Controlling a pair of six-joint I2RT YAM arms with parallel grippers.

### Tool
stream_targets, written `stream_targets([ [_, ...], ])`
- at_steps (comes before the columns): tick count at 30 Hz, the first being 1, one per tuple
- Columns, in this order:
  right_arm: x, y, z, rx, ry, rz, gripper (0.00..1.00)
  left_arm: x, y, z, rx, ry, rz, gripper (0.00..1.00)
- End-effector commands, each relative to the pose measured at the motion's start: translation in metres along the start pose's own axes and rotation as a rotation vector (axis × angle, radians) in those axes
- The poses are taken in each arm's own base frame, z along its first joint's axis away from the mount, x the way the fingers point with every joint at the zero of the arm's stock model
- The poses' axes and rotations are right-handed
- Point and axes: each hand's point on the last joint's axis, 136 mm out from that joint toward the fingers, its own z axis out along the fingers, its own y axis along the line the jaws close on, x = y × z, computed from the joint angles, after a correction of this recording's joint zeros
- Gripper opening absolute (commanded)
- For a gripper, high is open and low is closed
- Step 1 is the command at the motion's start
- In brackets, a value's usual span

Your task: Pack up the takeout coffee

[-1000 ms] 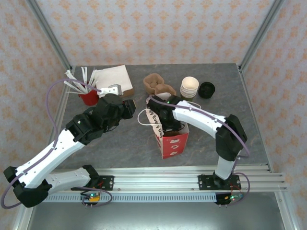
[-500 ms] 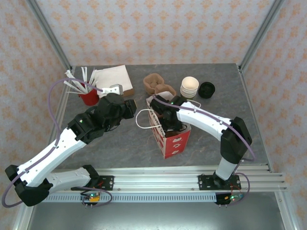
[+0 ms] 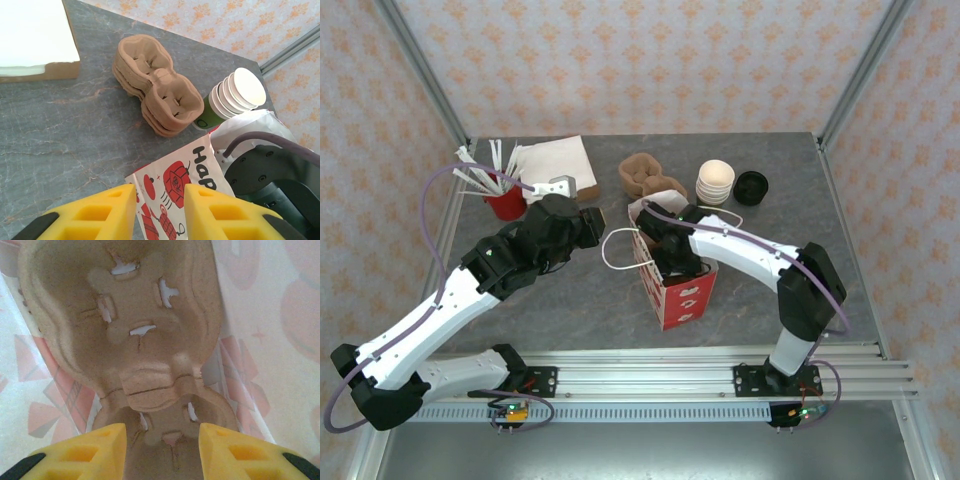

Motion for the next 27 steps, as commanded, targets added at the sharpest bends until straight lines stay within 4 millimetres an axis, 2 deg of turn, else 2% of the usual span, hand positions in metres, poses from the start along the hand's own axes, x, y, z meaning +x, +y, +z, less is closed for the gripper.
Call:
stream_targets([
  [1, 0.001, -0.005, 0.012, 0.026, 0.011, 0.011, 0.43, -0.005, -0.003, -0.005, -0.002, -0.003, 0.008, 0.33],
  [9, 0.002, -0.008, 0.028, 0.048, 0.032, -0.004, 0.44, -0.005, -0.004, -0.004, -0.004, -0.002, 0.012, 0.33],
  [27, 0.018, -0.021, 0.070, 0.084, 0.073, -0.044, 0.46, -0.001, -0.001, -0.002, -0.015, 0.008, 0.010, 0.33],
])
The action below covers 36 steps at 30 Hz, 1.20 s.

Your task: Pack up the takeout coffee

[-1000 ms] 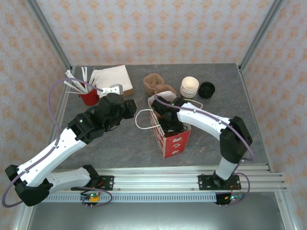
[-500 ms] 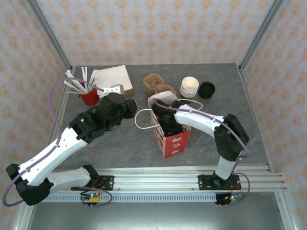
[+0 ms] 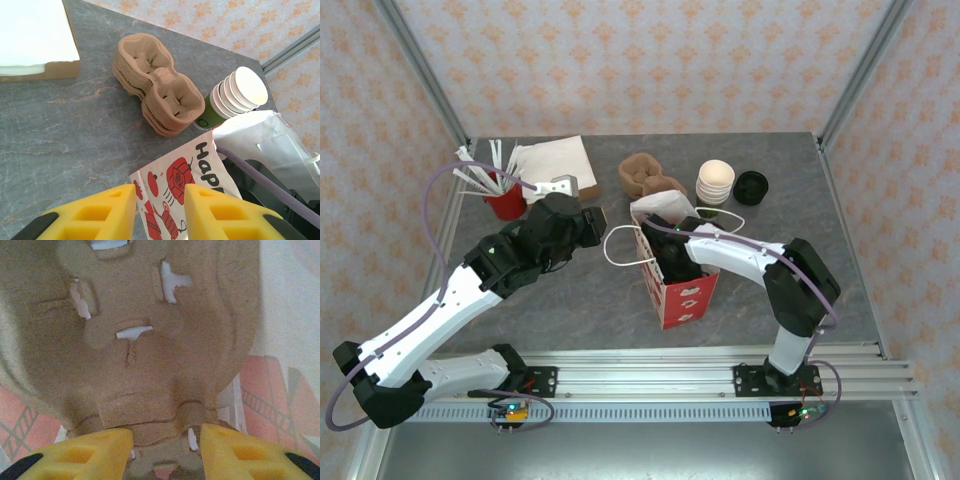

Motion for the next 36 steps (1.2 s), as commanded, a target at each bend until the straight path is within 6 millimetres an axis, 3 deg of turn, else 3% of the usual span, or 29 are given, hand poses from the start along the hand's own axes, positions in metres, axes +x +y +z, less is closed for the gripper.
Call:
stream_targets([
  [1, 0.010, -0.013, 0.028, 0.063, 0.048, -0.022, 0.46, -0.002, 0.001, -0.005, -0.010, 0.000, 0.007, 0.33],
  [8, 0.001, -0.009, 0.008, 0.052, 0.013, -0.033, 0.50, -0.003, 0.002, -0.006, -0.017, -0.004, 0.008, 0.33],
  [18, -0.017, -0.006, -0.036, 0.042, -0.058, -0.046, 0.69, -0.002, 0.003, -0.005, -0.022, -0.002, 0.015, 0.33],
  [36, -0.034, -0.013, -0.090, 0.059, -0.167, -0.061, 0.75, -0.002, 0.004, -0.002, -0.032, -0.004, 0.022, 0.34],
])
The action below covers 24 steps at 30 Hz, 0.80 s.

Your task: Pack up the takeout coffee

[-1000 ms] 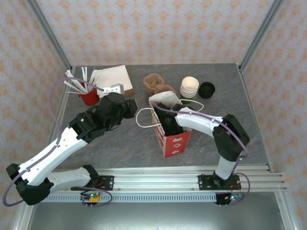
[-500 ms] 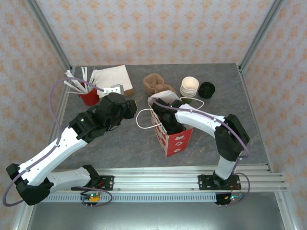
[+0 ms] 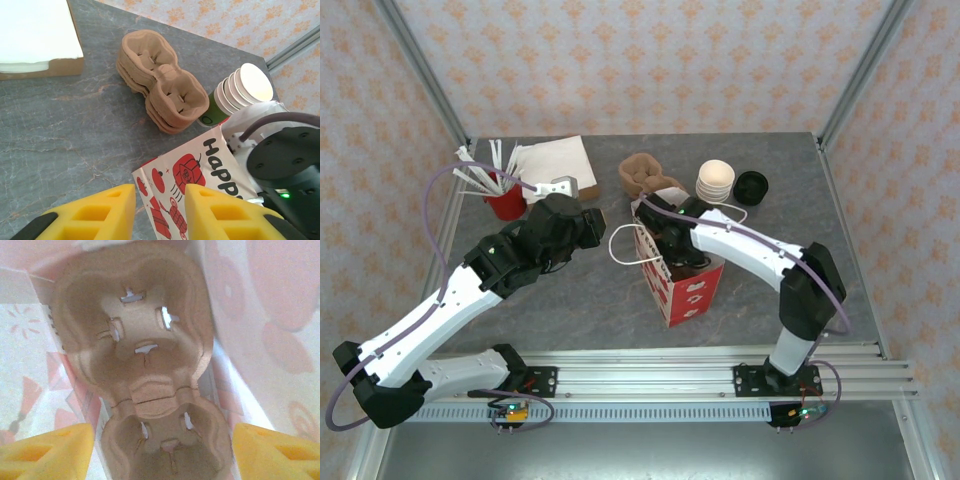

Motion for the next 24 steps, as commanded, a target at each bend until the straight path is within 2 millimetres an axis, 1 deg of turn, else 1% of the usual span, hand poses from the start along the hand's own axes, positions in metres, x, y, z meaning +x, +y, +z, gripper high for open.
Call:
stream_targets([
  [1, -0.006, -0.015, -0.025, 0.039, -0.051, -0.008, 0.75, -0.004, 0.000, -0.002, -0.016, -0.012, 0.015, 0.34],
  [4, -0.010, -0.018, -0.035, 0.045, -0.075, -0.005, 0.76, 0.000, -0.003, 0.000, -0.002, 0.010, 0.023, 0.34],
  [8, -0.016, -0.020, -0.050, 0.040, -0.107, -0.002, 0.76, 0.015, -0.010, 0.006, 0.037, 0.076, 0.042, 0.37],
  [14, -0.027, -0.018, -0.075, 0.006, -0.164, 0.003, 0.76, 0.041, -0.032, 0.014, 0.162, 0.203, 0.098, 0.47],
  [17, -0.032, -0.016, -0.084, -0.007, -0.182, 0.002, 0.76, 0.050, -0.038, 0.020, 0.180, 0.248, 0.118, 0.52],
  [21, -0.039, -0.019, -0.105, -0.016, -0.228, 0.002, 0.76, 0.055, -0.040, 0.030, 0.159, 0.290, 0.132, 0.52],
  [24, -0.046, -0.023, -0.122, -0.014, -0.278, 0.004, 0.76, 0.058, -0.042, 0.036, 0.152, 0.309, 0.134, 0.44],
])
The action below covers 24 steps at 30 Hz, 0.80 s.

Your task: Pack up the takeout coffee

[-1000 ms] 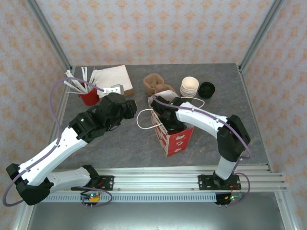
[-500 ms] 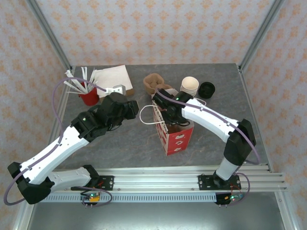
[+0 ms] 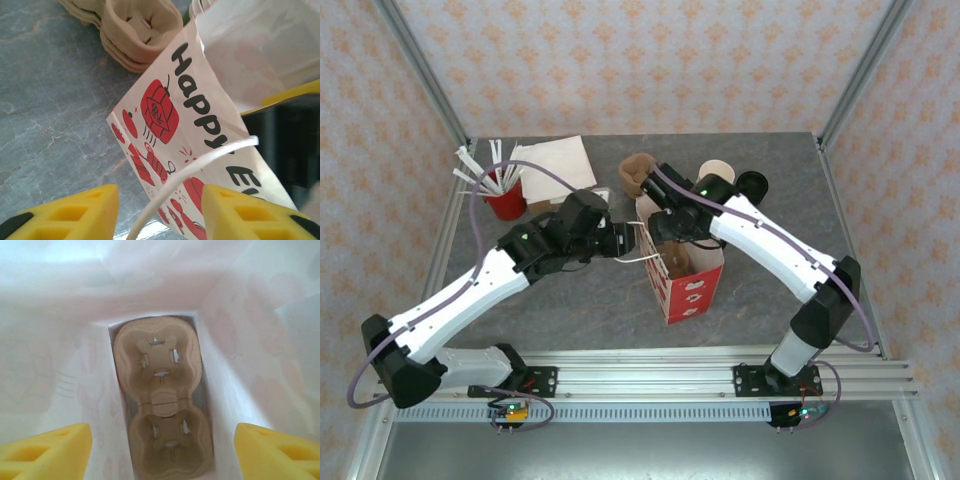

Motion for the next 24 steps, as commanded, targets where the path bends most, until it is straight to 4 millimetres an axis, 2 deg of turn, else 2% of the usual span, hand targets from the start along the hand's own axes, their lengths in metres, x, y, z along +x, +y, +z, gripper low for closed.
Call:
stream_targets([
  [1, -0.014, -0.018, -0.035, 0.029, -0.094, -0.006, 0.76, -0.005, -0.011, -0.003, 0.032, 0.006, 0.023, 0.41],
  [8, -0.037, -0.026, -0.068, 0.028, -0.182, -0.018, 0.77, -0.012, -0.004, -0.011, 0.003, -0.035, 0.012, 0.10],
  [12, -0.051, -0.021, -0.092, -0.018, -0.238, -0.024, 0.77, -0.017, 0.009, -0.018, -0.040, -0.055, -0.005, 0.00],
  [16, -0.067, -0.023, -0.125, -0.059, -0.323, -0.018, 0.78, -0.025, 0.026, -0.029, -0.070, -0.073, -0.043, 0.00],
  [19, -0.077, -0.035, -0.141, -0.066, -0.370, 0.017, 0.79, -0.029, 0.039, -0.036, -0.095, -0.091, -0.067, 0.00],
  [22, -0.083, -0.058, -0.141, -0.047, -0.376, 0.071, 0.80, -0.030, 0.046, -0.041, -0.110, -0.105, -0.087, 0.00],
  [24, -0.084, -0.077, -0.130, -0.015, -0.354, 0.106, 0.80, -0.030, 0.048, -0.045, -0.111, -0.111, -0.092, 0.00],
])
